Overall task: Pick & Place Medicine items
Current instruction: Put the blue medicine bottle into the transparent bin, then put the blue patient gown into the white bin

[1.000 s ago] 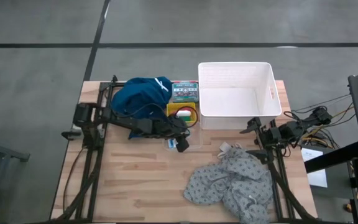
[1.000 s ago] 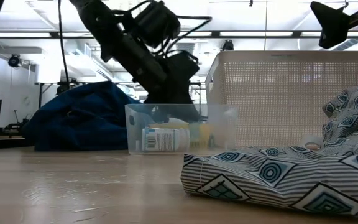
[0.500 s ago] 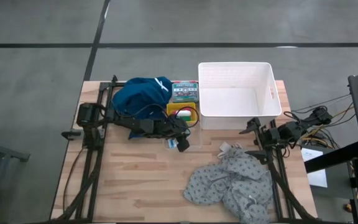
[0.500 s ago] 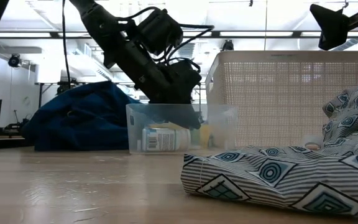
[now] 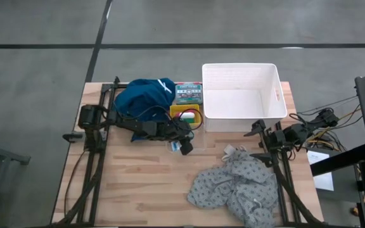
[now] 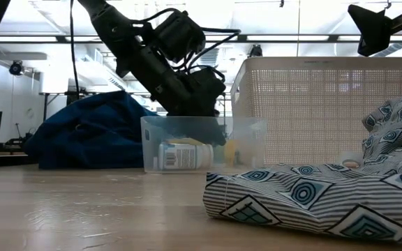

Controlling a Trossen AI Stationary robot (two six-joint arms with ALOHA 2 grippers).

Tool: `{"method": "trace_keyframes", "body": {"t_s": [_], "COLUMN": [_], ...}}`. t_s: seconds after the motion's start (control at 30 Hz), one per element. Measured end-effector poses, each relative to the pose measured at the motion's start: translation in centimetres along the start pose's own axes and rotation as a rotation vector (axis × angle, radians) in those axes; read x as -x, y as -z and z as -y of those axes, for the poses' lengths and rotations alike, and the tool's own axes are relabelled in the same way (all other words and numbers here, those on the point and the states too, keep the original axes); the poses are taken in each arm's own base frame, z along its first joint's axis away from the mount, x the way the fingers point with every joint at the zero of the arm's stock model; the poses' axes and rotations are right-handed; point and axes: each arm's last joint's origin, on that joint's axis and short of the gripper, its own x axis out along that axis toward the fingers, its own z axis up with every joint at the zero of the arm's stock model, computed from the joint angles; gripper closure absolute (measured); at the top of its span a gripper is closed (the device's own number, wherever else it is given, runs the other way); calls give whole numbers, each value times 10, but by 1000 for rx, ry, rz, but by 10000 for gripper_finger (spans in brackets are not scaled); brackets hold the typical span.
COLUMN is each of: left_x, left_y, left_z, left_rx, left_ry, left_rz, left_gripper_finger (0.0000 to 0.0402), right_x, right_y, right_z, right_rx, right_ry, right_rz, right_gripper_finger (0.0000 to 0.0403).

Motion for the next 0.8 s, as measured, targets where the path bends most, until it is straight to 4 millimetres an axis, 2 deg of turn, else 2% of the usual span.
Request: {"method": "trace_keyframes", "body": {"t_s": [0.37, 0.8], "left_x": [0, 1], "left_y": [0, -1], "left_z": [0, 0], "left_rx": [0, 0], "left_ry": [1, -1], "left_rz": [0, 5], "left_gripper_finger": [185, 176], "right_x": [0, 0], "right_y": [0, 0], "right_z": [0, 0], "right_rx": [0, 0], "right_ry": [0, 0], "right_rz": [0, 0], "right_gripper_finger": [23, 23]}}
